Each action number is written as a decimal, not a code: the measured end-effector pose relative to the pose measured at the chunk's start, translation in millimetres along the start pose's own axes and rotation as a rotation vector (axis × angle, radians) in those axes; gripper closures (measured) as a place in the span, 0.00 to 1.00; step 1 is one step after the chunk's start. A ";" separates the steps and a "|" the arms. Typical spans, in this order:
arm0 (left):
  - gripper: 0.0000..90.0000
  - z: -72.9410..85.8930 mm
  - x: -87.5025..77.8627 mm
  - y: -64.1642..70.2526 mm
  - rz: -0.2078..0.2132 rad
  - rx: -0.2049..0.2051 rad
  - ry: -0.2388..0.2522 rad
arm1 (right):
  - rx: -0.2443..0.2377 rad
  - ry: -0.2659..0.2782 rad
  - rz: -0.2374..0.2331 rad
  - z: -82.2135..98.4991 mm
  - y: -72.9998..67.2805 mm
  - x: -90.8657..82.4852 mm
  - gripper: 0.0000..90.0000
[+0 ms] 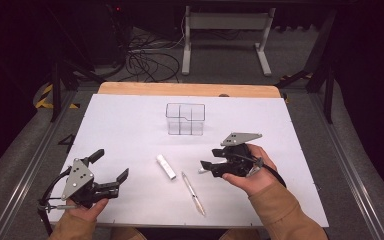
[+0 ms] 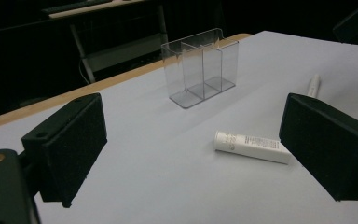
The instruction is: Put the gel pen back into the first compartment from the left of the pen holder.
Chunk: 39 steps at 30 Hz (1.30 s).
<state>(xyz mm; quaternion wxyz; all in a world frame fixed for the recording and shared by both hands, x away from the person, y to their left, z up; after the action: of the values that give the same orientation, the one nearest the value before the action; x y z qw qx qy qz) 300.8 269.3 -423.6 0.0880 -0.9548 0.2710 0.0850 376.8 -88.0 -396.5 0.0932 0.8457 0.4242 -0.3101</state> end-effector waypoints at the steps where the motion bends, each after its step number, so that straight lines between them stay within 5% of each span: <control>1: 0.09 -0.1 -0.1 -0.2 0.000 0.000 0.000 | 0.004 -0.006 0.003 -0.6 -0.7 1.6 0.47; 11: 0.09 1.2 -0.9 -0.4 -0.001 0.002 -0.004 | 0.045 -0.061 -0.003 -1.7 -5.3 10.0 0.55; 20: 0.09 2.0 -1.3 -0.7 -0.003 0.000 -0.007 | 0.197 -0.180 -0.019 -1.9 -12.8 24.4 0.62; 39: 0.09 3.1 -2.1 -1.0 -0.005 -0.002 -0.012 | 0.265 -0.420 0.015 7.0 -23.4 60.7 0.63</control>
<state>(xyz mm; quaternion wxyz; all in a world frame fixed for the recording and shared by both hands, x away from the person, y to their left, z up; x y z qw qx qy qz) 299.2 271.8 -426.0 0.0891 -0.9550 0.2682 0.0905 382.7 -36.3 -436.1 0.0700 0.7707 0.3447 -0.5313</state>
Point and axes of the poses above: each handheld gripper's, and its own axes: x roughly forward along the jaws, z roughly out of its underside, y roughly to its right, the point moved 3 cm from there along x, roughly forward along the jaws, and after that the axes turned 1 degree about y, right-handed, at the moved point
